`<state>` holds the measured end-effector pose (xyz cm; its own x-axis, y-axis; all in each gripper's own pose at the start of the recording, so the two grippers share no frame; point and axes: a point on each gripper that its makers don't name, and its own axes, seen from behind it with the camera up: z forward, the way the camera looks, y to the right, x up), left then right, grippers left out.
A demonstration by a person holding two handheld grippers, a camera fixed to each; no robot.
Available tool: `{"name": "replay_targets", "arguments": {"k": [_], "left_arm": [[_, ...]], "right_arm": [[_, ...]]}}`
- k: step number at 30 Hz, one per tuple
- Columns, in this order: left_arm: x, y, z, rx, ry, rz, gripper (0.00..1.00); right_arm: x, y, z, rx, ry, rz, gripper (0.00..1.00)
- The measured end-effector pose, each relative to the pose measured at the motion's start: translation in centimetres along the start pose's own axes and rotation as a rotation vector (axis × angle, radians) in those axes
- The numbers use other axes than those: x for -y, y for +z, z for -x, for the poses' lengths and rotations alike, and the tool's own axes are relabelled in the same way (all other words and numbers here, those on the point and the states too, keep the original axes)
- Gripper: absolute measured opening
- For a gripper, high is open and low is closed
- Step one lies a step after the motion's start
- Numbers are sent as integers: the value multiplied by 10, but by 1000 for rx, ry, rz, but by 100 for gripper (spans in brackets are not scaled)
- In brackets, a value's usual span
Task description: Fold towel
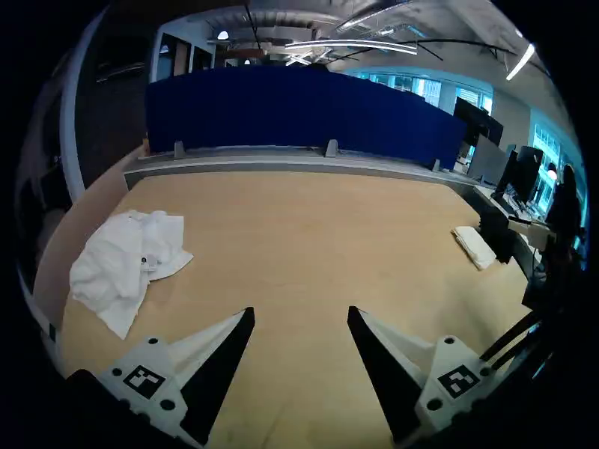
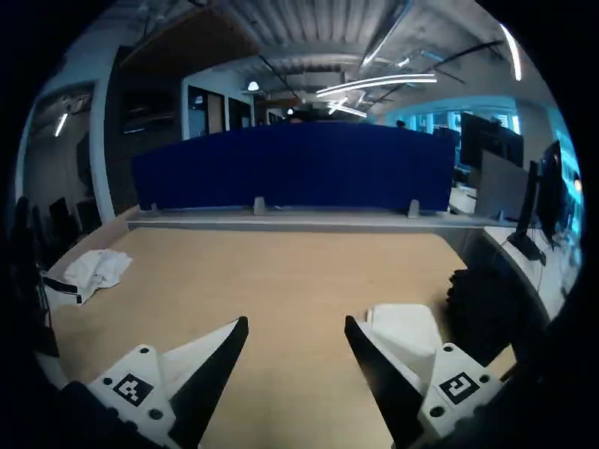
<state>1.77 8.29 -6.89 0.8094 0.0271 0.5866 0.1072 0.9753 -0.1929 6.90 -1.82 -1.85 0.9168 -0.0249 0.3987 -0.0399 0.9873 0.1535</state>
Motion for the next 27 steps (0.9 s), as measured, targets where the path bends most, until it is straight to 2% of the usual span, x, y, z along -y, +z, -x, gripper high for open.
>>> {"name": "replay_targets", "arguments": {"k": [6, 15, 21, 27], "left_arm": [[8, 3, -15, -71, -12, 5, 92], [15, 2, -61, -282, 11, 12, 92], [19, 2, -88, -404, 29, 4, 92], [30, 3, -93, -479, 37, -39, 92]], "right_arm": [[29, -4, -15, -116, -27, 18, 100], [49, -9, -39, -268, -26, 51, 100], [64, -12, -44, -303, -19, 48, 100], [78, -19, -46, -305, -22, 41, 100]]}}
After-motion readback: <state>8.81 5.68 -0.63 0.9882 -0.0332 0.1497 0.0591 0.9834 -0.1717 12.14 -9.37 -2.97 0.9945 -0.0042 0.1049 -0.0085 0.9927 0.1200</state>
